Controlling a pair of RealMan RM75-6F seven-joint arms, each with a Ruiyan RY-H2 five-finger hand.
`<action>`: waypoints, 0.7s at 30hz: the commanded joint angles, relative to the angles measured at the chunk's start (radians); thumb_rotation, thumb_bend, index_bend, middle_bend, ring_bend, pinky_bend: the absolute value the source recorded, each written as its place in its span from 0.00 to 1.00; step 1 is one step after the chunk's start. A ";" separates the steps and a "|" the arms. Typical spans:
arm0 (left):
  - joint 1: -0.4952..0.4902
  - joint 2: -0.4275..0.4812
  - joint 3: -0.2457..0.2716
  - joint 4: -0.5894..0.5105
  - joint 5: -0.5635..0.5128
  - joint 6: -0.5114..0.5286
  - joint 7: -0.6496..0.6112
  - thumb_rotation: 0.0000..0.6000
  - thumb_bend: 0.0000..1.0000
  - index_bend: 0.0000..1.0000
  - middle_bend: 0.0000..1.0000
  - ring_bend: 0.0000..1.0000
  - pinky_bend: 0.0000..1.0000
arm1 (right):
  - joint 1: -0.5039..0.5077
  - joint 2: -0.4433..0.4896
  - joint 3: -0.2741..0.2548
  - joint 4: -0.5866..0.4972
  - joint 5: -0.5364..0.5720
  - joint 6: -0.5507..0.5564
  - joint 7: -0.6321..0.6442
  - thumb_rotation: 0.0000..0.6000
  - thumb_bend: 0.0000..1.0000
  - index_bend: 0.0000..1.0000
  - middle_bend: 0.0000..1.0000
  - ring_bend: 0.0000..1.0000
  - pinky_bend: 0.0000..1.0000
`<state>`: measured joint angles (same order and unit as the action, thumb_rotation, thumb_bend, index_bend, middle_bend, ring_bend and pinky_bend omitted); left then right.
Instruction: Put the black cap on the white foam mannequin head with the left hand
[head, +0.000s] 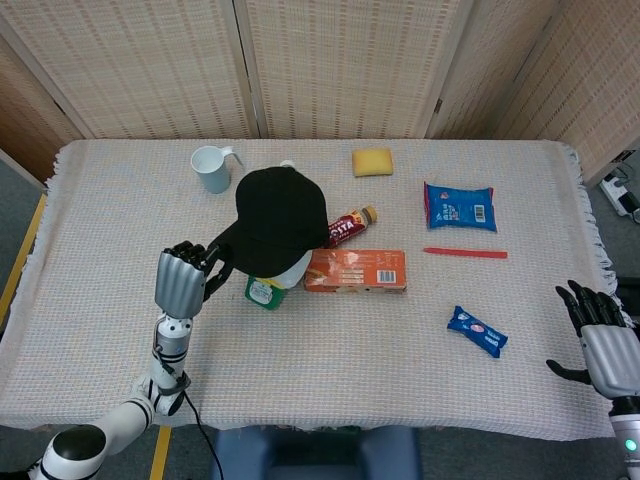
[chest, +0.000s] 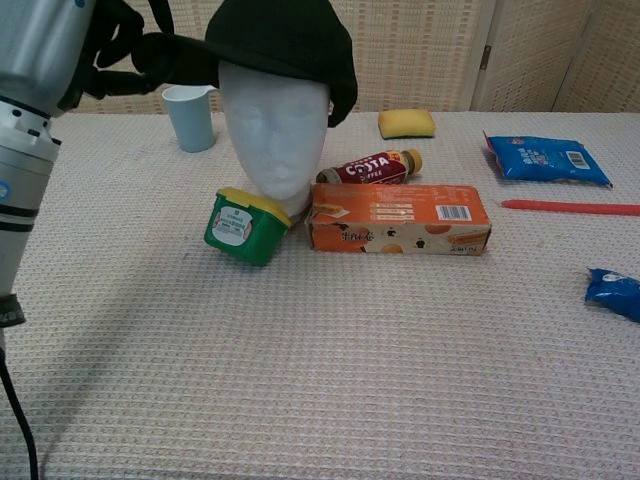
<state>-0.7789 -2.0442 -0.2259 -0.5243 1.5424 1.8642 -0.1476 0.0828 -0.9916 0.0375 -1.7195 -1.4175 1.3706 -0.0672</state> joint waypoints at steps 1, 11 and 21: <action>0.026 -0.015 0.030 0.013 0.017 0.002 -0.006 1.00 0.58 0.69 1.00 0.99 1.00 | 0.000 -0.001 -0.001 -0.001 -0.002 0.000 -0.001 1.00 0.06 0.00 0.00 0.00 0.00; 0.101 0.039 0.064 -0.107 0.000 -0.073 0.038 1.00 0.20 0.13 1.00 0.98 1.00 | -0.003 -0.001 -0.006 -0.005 -0.013 0.006 -0.006 1.00 0.06 0.00 0.00 0.00 0.00; 0.350 0.499 0.251 -0.765 -0.048 -0.198 0.184 1.00 0.09 0.00 0.96 0.85 1.00 | -0.005 0.002 -0.010 -0.009 -0.023 0.009 -0.002 1.00 0.06 0.00 0.00 0.00 0.00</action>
<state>-0.5520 -1.7629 -0.0749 -1.0477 1.5272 1.7381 -0.0390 0.0777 -0.9893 0.0277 -1.7286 -1.4403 1.3796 -0.0687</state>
